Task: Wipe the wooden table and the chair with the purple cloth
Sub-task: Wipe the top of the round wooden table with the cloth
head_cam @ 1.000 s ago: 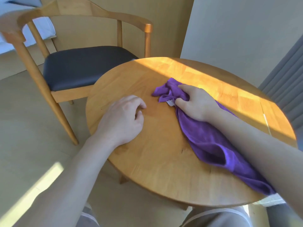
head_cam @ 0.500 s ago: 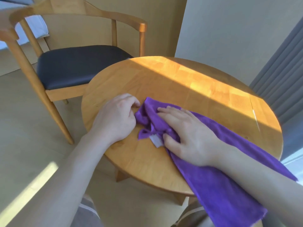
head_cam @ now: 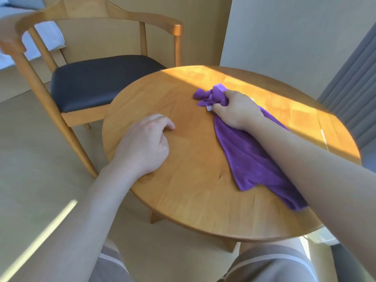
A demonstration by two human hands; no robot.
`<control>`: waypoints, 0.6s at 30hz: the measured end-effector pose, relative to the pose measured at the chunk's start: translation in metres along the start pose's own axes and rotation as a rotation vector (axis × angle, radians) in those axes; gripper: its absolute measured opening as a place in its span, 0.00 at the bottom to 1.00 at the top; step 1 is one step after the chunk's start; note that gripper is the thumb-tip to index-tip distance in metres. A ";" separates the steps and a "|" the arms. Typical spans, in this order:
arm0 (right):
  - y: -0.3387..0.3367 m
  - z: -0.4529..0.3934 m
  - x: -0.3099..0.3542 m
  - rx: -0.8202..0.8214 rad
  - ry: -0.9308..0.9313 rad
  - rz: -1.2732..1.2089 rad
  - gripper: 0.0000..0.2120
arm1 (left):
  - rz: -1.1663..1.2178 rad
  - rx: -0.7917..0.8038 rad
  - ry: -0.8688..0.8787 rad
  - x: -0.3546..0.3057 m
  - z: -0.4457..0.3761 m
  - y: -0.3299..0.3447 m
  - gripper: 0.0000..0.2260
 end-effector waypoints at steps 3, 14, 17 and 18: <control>0.008 -0.009 0.007 -0.028 0.023 0.114 0.17 | 0.007 -0.001 0.003 -0.001 0.000 -0.002 0.19; -0.013 0.165 0.028 0.165 -0.454 0.128 0.39 | -0.006 -0.013 0.014 -0.003 -0.001 -0.004 0.23; -0.010 0.188 0.033 0.158 -0.576 0.060 0.36 | -0.034 -0.020 0.022 -0.006 -0.003 -0.004 0.25; -0.010 0.184 0.033 0.151 -0.595 0.042 0.35 | -0.040 -0.022 0.026 -0.007 -0.003 -0.004 0.25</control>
Point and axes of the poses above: each hand's wrist, its own z-axis away from the middle knuckle, its own y-axis out of the palm, x = y × z, the point moved 2 cm from there along -z, towards the middle knuckle, and after that the axes turned 12 degrees about z, right-handed, at the moved point
